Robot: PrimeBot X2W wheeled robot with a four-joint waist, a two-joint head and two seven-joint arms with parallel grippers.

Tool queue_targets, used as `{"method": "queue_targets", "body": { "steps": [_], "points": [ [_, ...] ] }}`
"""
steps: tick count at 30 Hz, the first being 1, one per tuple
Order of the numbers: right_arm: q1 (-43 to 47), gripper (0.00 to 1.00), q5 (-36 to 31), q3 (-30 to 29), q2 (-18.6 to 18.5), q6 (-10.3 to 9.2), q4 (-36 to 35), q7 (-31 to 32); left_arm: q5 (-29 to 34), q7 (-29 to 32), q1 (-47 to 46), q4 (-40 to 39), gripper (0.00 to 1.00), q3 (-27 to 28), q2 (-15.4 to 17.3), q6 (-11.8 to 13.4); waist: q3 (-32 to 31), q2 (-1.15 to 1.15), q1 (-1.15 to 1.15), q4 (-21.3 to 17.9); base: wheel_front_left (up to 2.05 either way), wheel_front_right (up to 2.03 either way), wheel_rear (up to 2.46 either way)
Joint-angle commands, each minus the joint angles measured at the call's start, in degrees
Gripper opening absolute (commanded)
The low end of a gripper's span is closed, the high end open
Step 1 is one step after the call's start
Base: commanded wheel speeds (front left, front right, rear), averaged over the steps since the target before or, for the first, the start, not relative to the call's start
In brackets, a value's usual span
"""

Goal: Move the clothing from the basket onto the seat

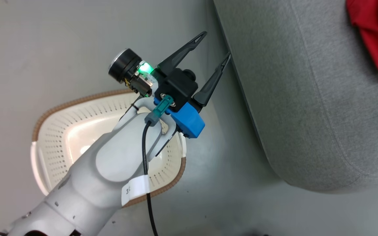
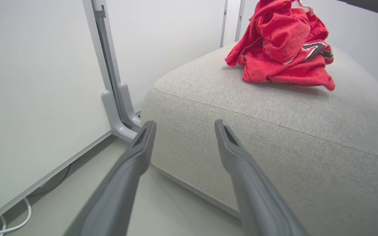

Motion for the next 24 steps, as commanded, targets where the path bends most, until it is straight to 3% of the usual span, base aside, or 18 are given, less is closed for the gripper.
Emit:
{"method": "queue_targets", "body": {
  "steps": [1,10,18,24],
  "points": [
    [1.82,1.0,-0.3,0.87,0.59,0.01,-1.14,-0.21,-0.11,-0.28,1.38,-1.09,1.0,1.21,-0.02,0.47,-4.49,0.0,0.0,1.34,0.0,0.0,0.0],
    [7.02,1.0,-1.42,8.57,1.7,0.01,-6.91,-0.21,1.03,-0.3,10.84,-8.01,1.0,11.54,1.17,3.86,-13.13,0.0,0.0,5.54,0.0,0.0,0.0],
    [7.7,1.0,-1.32,15.72,2.1,0.01,-8.56,-0.2,2.65,-0.29,19.18,-12.09,1.0,22.42,0.87,5.2,-18.33,0.0,0.0,9.57,0.0,0.0,0.0],
    [8.81,1.0,-0.95,19.95,3.74,0.01,-8.49,-0.21,4.41,-0.27,24.85,-14.05,1.0,30.17,0.06,4.51,-21.68,0.0,0.0,11.83,0.0,0.0,0.0]
  ]
}}
